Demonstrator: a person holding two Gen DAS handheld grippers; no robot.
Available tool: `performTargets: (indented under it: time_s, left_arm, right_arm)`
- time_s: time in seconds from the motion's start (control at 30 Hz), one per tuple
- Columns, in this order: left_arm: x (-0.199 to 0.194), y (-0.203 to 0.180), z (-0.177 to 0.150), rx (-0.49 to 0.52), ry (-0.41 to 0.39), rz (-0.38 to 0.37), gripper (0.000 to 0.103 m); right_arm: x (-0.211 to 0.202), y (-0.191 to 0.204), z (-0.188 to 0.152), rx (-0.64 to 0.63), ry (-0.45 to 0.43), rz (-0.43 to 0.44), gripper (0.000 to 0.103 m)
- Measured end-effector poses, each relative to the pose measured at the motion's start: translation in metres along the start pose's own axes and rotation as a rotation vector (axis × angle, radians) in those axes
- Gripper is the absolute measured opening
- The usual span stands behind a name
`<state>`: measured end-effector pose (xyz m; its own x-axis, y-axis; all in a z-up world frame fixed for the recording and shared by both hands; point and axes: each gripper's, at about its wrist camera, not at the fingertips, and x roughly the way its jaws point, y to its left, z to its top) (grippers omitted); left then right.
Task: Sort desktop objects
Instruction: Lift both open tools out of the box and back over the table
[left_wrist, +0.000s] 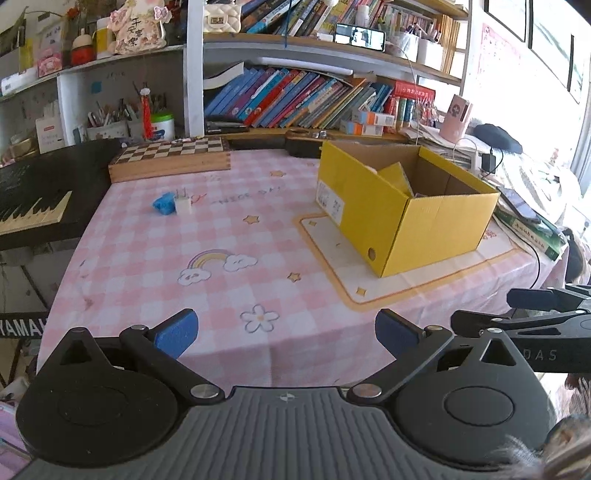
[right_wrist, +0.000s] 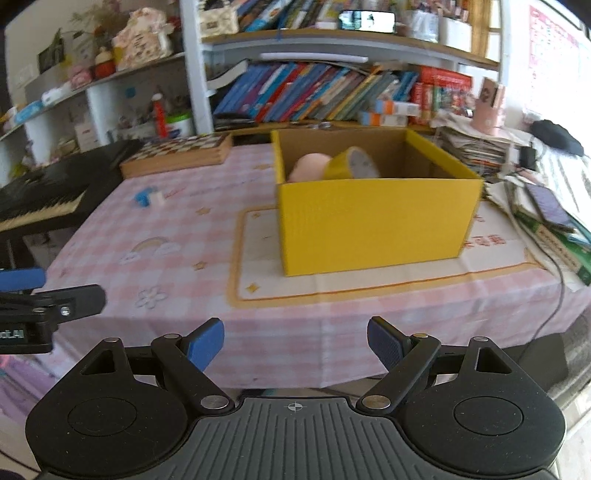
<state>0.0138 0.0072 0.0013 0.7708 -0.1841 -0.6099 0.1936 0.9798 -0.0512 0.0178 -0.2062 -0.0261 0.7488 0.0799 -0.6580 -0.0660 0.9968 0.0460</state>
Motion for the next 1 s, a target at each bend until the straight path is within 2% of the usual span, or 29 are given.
performTargets:
  time_s: [0.3, 0.77, 1.0]
  left_arm:
    - [-0.009, 0.030, -0.010, -0.014, 0.014, 0.027, 0.103]
    - [-0.023, 0.078, -0.011, -0.066, -0.020, 0.098, 0.103]
    - [-0.026, 0.090, -0.010, -0.077, -0.031, 0.116, 0.103]
  right_arm:
    - [0.005, 0.039, -0.001, -0.040, 0.007, 0.056, 0.087]
    - [0.016, 0.092, 0.011, -0.128, -0.009, 0.105, 0.087]
    - [0.022, 0.109, 0.020, -0.174, -0.018, 0.134, 0.087]
